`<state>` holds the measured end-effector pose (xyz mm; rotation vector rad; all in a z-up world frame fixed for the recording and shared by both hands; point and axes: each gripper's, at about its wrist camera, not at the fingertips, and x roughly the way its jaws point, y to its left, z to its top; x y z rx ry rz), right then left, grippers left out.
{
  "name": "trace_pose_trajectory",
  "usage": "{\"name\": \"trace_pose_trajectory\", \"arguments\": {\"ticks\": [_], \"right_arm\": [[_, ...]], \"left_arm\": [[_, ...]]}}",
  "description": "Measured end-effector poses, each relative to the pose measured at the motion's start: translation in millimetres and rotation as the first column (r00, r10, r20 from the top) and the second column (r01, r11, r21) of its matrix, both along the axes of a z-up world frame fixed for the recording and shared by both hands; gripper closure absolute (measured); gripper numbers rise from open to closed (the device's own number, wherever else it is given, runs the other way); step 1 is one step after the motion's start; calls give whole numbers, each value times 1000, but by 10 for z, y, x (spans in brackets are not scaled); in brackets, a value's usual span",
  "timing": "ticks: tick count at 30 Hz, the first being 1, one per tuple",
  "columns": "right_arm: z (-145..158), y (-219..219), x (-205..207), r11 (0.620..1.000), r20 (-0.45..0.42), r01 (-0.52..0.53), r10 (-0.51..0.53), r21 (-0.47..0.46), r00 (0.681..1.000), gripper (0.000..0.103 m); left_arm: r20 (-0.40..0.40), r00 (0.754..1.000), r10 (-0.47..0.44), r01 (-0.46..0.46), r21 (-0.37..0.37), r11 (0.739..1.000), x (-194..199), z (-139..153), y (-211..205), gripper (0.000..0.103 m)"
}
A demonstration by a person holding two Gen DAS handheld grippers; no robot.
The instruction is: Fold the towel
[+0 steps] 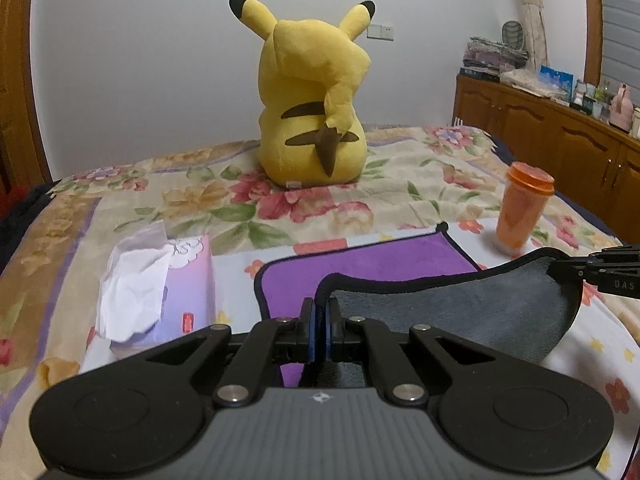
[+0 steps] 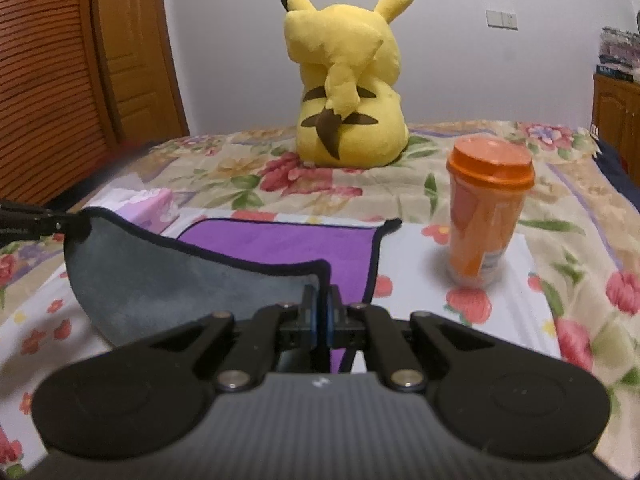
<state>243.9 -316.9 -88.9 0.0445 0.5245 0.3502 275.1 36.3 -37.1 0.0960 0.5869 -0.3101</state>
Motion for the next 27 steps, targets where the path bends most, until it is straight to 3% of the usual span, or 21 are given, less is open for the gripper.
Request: {"name": "trace_pose_trajectory", "arguments": {"ticks": [19, 27], "right_arm": [[62, 79, 700, 994, 86, -23, 32, -104, 996, 98], [-1, 78, 876, 991, 109, -12, 27, -135, 994, 98]], "left_arm": [[59, 998, 34, -35, 25, 999, 643, -59, -124, 103], [74, 995, 65, -65, 2, 998, 904, -101, -163, 103]]}}
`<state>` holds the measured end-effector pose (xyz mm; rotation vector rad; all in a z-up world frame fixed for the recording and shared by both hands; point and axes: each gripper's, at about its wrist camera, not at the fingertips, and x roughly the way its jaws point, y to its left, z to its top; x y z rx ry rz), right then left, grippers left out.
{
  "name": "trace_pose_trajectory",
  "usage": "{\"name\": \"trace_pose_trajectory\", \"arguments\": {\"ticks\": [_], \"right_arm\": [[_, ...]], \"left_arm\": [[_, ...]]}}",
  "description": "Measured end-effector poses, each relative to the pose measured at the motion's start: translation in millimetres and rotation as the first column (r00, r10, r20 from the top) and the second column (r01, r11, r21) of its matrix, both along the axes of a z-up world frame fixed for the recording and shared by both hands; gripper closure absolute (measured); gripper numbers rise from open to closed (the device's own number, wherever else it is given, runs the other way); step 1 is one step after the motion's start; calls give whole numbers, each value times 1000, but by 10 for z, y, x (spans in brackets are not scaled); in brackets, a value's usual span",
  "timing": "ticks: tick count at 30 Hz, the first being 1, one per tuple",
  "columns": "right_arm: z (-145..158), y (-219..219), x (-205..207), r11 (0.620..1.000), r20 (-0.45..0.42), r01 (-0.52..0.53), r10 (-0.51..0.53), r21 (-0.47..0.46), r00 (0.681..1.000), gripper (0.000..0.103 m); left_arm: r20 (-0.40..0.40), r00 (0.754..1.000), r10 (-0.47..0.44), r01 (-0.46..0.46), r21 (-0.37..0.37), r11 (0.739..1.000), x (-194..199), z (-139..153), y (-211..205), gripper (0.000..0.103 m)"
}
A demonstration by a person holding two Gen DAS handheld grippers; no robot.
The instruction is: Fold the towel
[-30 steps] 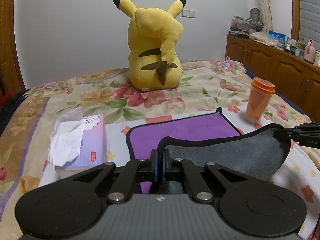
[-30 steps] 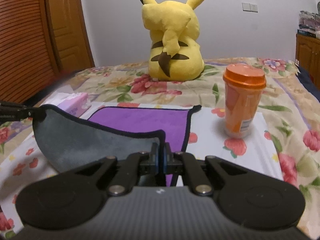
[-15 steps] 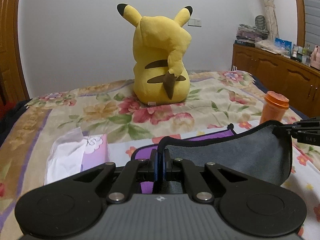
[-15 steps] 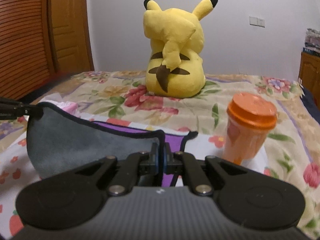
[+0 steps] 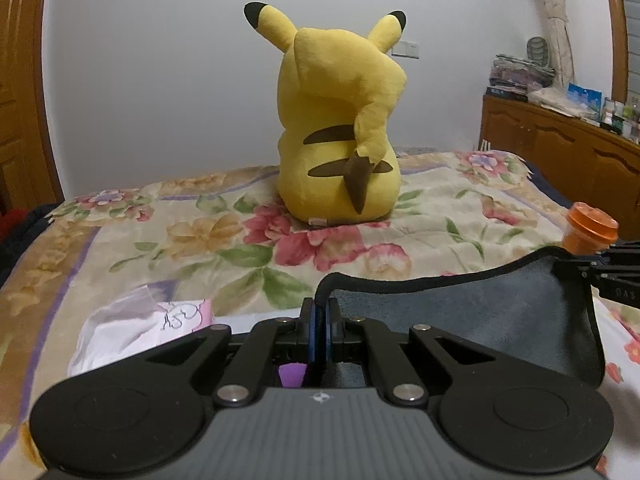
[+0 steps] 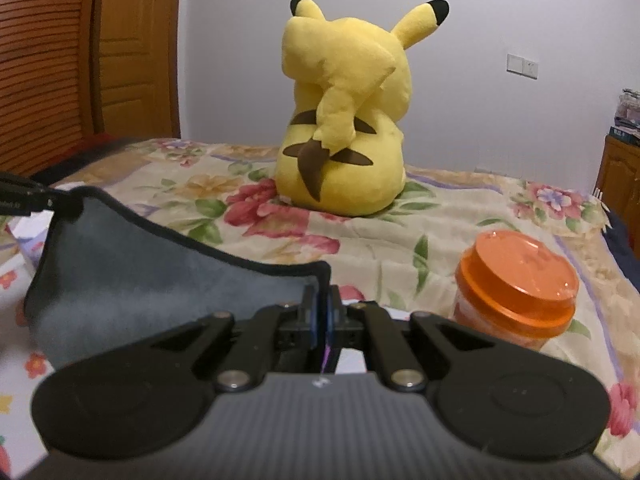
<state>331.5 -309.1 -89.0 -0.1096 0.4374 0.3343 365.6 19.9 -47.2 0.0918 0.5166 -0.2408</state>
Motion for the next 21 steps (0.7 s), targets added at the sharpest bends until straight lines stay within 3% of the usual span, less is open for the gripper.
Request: {"name": "trace_pose_trajectory", "arguments": {"ticks": [21], "right_arm": [[-388, 169, 461, 998, -72, 55, -58, -44, 996, 97]], "left_arm": [[-78, 994, 82, -78, 60, 995, 532, -470, -133, 102]]}}
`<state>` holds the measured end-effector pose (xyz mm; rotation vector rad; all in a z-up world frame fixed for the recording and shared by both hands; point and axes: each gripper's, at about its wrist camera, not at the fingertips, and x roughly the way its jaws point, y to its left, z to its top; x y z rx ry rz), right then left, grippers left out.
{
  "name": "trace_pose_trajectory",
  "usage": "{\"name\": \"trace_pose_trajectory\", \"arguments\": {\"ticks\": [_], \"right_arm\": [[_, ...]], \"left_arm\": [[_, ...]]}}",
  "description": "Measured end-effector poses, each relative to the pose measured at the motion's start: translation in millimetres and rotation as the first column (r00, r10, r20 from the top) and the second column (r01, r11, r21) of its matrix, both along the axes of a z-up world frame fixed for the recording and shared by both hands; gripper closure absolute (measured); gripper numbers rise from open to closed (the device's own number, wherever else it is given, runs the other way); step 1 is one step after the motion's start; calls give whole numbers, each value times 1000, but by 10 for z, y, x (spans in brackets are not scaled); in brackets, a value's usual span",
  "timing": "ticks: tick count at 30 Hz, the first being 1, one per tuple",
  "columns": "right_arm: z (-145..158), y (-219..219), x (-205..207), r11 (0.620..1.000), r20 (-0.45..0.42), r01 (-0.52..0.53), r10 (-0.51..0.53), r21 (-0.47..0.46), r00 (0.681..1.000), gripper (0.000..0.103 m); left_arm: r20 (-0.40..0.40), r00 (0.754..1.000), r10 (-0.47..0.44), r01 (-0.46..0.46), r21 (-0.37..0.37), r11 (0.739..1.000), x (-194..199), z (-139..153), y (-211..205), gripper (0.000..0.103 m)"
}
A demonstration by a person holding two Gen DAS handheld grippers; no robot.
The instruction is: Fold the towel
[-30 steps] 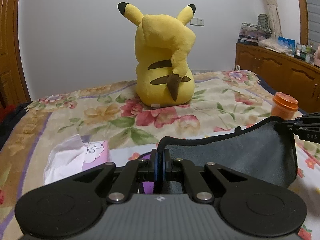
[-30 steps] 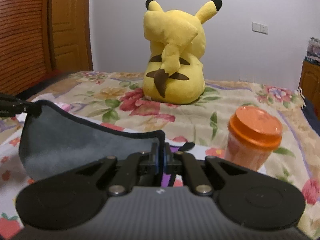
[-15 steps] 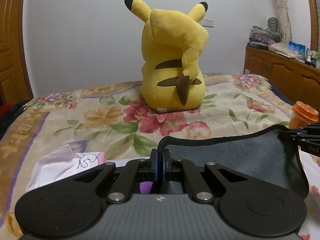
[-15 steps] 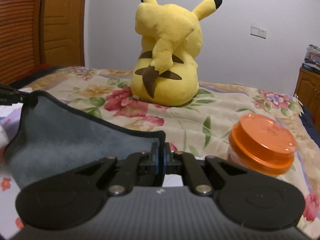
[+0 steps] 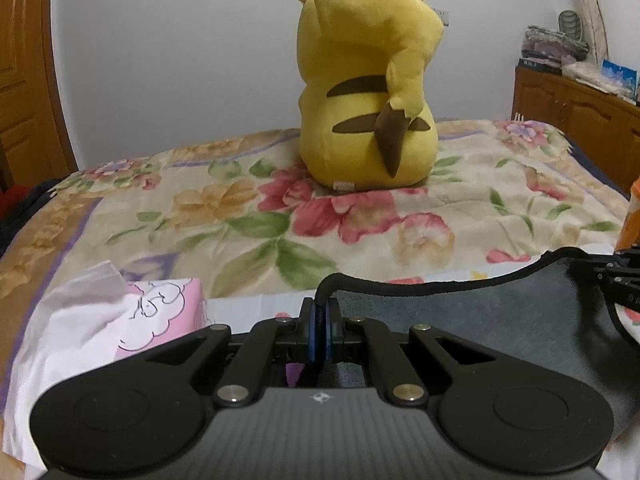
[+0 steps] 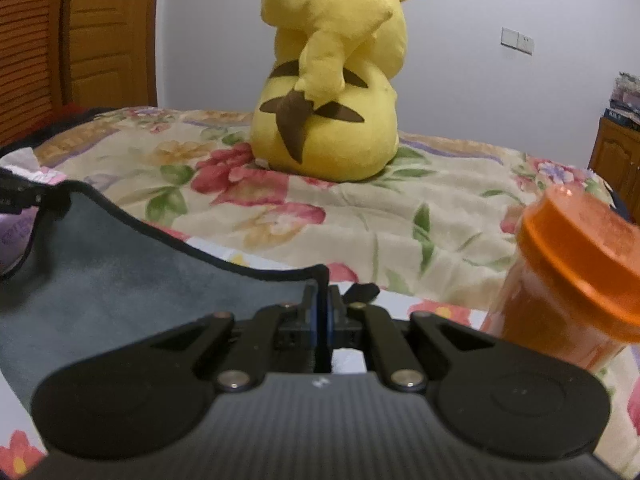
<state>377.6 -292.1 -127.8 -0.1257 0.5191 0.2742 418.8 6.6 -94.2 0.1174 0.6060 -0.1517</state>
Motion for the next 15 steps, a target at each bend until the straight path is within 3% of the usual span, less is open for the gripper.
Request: {"name": "trace_pose_trajectory", "arguments": {"ticks": [6, 8, 9, 13, 15], "right_arm": [[-42, -18, 26, 1000, -25, 6, -5, 14, 1000, 97], [-47, -21, 24, 1000, -29, 5, -5, 12, 1000, 95], [-50, -19, 29, 1000, -30, 9, -8, 7, 1000, 89], [-47, -52, 22, 1000, -32, 23, -23, 20, 999, 50], [-39, -58, 8, 999, -30, 31, -31, 25, 999, 49]], "left_arm": [[-21, 1000, 11, -11, -1, 1000, 23, -61, 4, 100], [-26, 1000, 13, -14, -16, 1000, 16, -62, 15, 95], [-27, 1000, 13, -13, -18, 1000, 8, -62, 16, 92], [-31, 999, 9, -9, -18, 1000, -31, -65, 5, 60], [-30, 1000, 7, -8, -22, 1000, -73, -58, 0, 49]]}}
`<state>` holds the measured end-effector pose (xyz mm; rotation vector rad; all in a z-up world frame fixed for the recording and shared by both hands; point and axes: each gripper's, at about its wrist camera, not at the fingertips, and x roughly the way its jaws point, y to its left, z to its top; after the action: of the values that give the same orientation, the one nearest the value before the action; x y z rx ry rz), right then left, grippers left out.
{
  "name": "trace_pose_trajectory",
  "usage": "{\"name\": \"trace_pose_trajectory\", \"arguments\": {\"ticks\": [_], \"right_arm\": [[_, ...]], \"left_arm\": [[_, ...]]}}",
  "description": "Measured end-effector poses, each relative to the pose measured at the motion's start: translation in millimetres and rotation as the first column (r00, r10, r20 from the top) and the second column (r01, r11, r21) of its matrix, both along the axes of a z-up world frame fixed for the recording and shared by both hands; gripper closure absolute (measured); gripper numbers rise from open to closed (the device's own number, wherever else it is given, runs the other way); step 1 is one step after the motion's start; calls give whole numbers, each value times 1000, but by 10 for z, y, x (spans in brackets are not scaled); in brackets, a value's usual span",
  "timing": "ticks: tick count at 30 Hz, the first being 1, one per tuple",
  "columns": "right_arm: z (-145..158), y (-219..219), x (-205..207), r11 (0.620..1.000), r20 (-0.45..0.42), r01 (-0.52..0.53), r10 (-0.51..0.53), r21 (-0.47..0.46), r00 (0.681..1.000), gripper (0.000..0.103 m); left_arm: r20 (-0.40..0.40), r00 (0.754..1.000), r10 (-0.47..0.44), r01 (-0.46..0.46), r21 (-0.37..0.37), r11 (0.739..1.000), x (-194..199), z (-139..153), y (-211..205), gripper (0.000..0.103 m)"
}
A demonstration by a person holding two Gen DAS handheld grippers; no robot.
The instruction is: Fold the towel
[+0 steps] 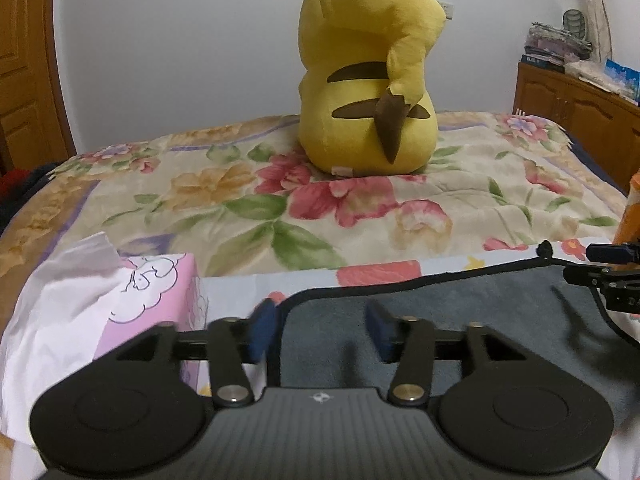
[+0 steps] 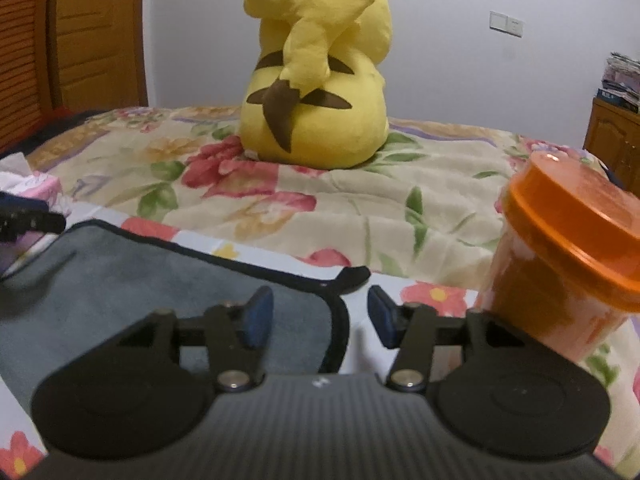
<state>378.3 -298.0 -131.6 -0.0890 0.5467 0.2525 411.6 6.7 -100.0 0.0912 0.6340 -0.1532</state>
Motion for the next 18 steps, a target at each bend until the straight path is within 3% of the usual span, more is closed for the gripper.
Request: {"name": "trace_pose_trajectory", "arguments": {"ticks": [2, 5, 18], "right_arm": [[6, -3, -25, 1000, -8, -5, 5, 7, 1000, 49], [11, -14, -81, 1000, -19, -12, 12, 20, 1000, 49], [390, -94, -539, 995, -52, -18, 23, 95, 998, 48]], "left_arm": [[1, 1000, -6, 6, 4, 1000, -56, 5, -11, 37], [1, 1000, -27, 27, 13, 1000, -158, 23, -29, 28], [1, 999, -44, 44, 13, 999, -653, 441, -79, 22]]}}
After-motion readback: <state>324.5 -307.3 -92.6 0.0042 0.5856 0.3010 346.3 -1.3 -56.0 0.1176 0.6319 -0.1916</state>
